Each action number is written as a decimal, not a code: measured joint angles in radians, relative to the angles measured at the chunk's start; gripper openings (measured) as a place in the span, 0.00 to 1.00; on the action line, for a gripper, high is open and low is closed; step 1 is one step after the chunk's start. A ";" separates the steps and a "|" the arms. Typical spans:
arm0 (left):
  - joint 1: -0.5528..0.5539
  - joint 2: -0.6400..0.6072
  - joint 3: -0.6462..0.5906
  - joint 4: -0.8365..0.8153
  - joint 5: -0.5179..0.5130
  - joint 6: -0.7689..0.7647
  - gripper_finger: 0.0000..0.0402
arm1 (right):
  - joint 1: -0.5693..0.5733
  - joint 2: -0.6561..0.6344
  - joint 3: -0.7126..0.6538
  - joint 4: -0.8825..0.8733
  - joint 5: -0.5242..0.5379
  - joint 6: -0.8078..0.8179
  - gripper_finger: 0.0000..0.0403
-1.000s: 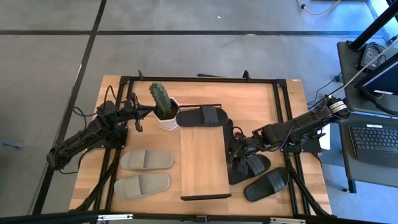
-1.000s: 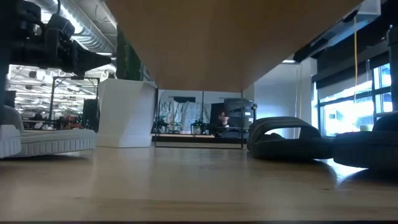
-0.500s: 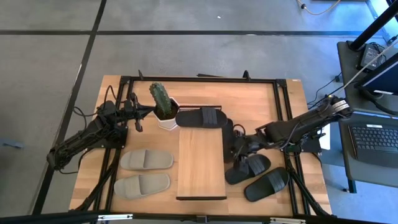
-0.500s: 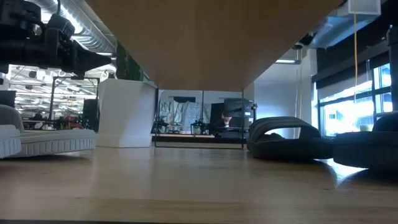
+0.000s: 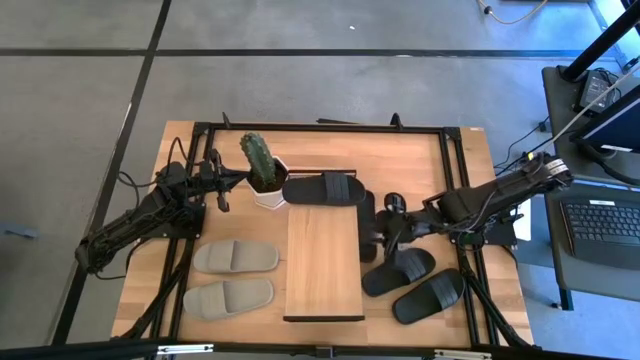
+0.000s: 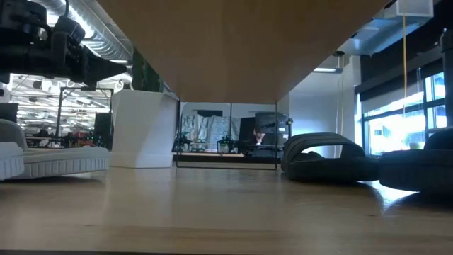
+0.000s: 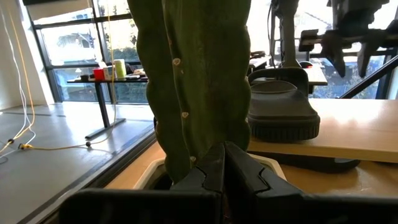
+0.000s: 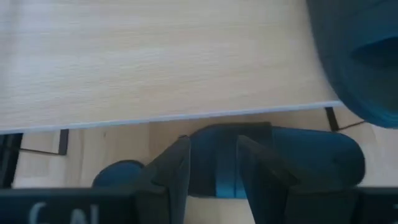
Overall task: Pick and place slides into the shelf
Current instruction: Put the black slide on the shelf
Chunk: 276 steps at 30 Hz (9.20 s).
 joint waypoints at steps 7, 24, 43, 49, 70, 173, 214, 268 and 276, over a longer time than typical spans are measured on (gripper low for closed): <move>0.000 0.000 0.000 0.000 0.000 0.001 0.00 | 0.001 0.104 0.000 -0.049 -0.001 0.002 0.33; 0.000 0.000 0.000 0.000 -0.001 0.001 0.00 | 0.108 0.338 0.000 -0.118 0.167 0.030 0.33; 0.000 0.000 0.000 0.000 -0.001 0.001 0.00 | 0.131 0.424 0.000 -0.126 0.188 0.055 0.33; 0.000 0.000 0.000 0.000 -0.002 0.002 0.00 | 0.131 0.424 0.000 -0.132 0.198 0.055 0.33; 0.000 0.000 0.000 0.000 -0.002 0.002 0.00 | 0.130 0.424 -0.001 -0.127 0.225 0.061 0.48; 0.000 0.000 0.000 0.000 0.001 -0.020 0.00 | 0.360 0.325 0.149 -0.802 0.459 0.799 0.00; 0.000 0.000 0.000 0.000 0.002 -0.016 0.00 | 0.358 0.385 0.127 -0.402 0.318 0.633 0.00; 0.000 0.000 0.000 0.000 0.002 -0.017 0.00 | 0.358 0.440 0.279 -0.384 0.167 0.591 0.54; 0.000 0.000 0.000 0.000 0.002 -0.017 0.00 | 0.346 0.440 0.261 -0.403 0.191 0.510 0.54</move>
